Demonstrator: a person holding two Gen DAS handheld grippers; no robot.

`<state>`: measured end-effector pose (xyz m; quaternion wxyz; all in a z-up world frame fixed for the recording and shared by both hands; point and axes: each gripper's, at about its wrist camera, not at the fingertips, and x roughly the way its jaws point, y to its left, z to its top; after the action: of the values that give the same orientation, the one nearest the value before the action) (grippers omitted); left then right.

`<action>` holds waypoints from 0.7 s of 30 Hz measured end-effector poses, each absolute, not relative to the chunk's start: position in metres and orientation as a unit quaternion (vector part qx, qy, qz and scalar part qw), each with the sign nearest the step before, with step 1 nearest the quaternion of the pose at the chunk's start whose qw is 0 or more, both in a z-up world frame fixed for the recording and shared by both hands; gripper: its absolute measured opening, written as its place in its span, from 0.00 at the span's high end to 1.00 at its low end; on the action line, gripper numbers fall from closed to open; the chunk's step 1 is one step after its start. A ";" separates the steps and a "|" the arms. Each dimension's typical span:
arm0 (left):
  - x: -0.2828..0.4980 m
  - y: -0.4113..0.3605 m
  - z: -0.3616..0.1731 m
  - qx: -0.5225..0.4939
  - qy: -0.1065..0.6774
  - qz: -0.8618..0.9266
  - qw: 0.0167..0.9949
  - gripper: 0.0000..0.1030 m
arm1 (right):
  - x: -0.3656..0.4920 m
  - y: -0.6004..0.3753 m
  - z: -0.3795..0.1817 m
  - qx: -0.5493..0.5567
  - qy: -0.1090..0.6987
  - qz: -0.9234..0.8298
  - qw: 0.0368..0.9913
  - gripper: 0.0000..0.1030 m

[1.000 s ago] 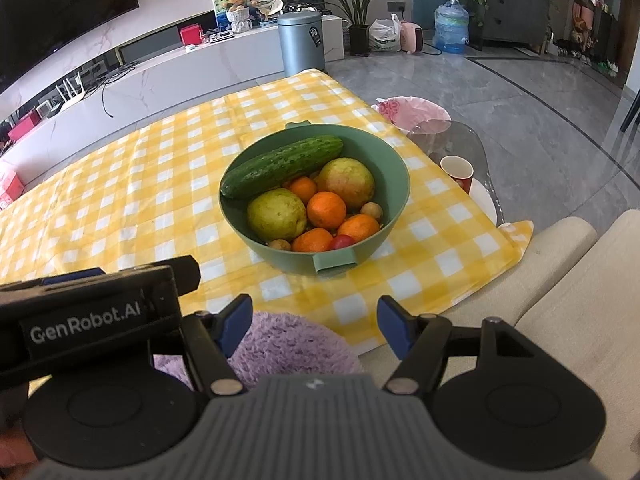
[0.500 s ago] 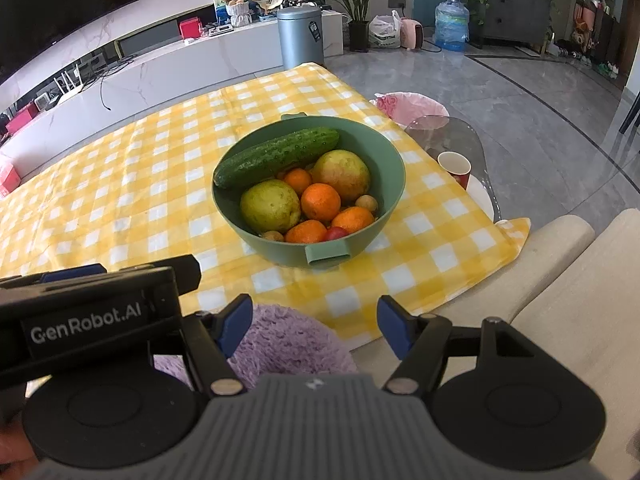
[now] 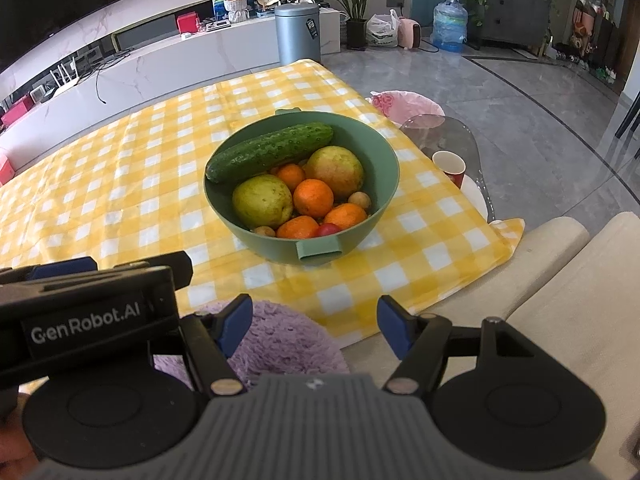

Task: Organize fruits

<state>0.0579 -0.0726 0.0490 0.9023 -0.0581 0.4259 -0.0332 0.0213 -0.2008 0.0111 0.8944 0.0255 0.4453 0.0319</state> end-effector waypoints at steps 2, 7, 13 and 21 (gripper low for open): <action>0.058 -0.073 0.049 -0.058 0.427 -0.032 0.902 0.06 | 0.021 -0.200 0.011 0.025 0.445 0.033 0.895 0.36; 0.058 -0.073 0.052 -0.049 0.428 -0.025 0.902 0.06 | 0.021 -0.198 0.012 0.023 0.443 0.036 0.896 0.36; 0.058 -0.070 0.052 -0.053 0.430 -0.024 0.901 0.06 | 0.021 -0.197 0.013 0.025 0.442 0.039 0.896 0.36; 0.058 -0.070 0.052 -0.053 0.430 -0.024 0.901 0.06 | 0.021 -0.194 0.013 0.022 0.445 0.036 0.895 0.36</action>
<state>0.0577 -0.0703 0.0516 0.9009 -0.0527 0.4301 -0.0245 0.0211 -0.1940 0.0134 0.8948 0.0218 0.4445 0.0357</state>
